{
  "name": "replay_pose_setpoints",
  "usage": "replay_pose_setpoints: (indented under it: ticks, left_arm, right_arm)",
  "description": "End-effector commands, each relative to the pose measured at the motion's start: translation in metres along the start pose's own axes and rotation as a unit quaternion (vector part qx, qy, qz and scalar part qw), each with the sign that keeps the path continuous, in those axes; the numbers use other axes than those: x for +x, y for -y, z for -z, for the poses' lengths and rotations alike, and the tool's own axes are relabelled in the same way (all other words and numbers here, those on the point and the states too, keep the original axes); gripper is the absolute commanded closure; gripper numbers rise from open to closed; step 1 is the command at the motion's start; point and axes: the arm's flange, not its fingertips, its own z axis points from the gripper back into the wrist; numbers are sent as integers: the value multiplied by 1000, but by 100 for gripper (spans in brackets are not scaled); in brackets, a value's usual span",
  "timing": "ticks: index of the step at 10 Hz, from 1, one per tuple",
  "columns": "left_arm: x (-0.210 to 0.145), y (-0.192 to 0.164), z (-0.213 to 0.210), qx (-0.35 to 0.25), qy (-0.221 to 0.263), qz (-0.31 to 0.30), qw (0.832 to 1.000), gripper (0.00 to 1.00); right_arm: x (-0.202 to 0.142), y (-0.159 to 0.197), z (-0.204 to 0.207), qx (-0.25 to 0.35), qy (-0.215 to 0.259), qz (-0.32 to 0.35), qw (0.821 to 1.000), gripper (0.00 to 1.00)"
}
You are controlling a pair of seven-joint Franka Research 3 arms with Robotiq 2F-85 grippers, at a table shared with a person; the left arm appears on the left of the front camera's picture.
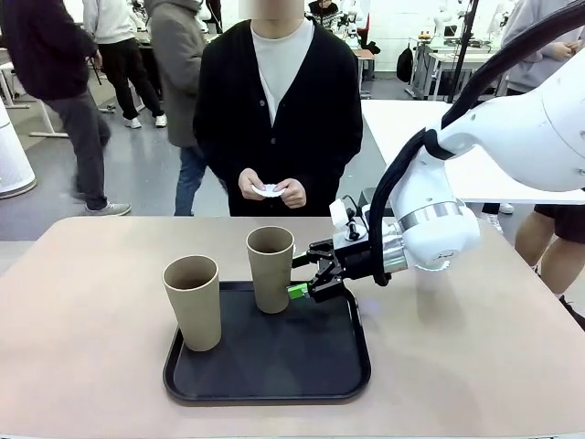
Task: Place coasters on the table and set cups on them.
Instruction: Take one Reusable plastic cup from the Flat Tray and place it on a coaster set by the human.
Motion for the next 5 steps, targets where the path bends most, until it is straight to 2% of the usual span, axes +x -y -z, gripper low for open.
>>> replay_pose_setpoints:
  ticks: [1,5]
  left_arm:
    - [-1,0,-1,-7,2,3,1000,0]
    - [-1,0,-1,-7,2,3,1000,0]
  right_arm:
    - [-4,3,15,-11,12,-12,1000,0]
    - [-2,3,19,-6,20,-16,1000,0]
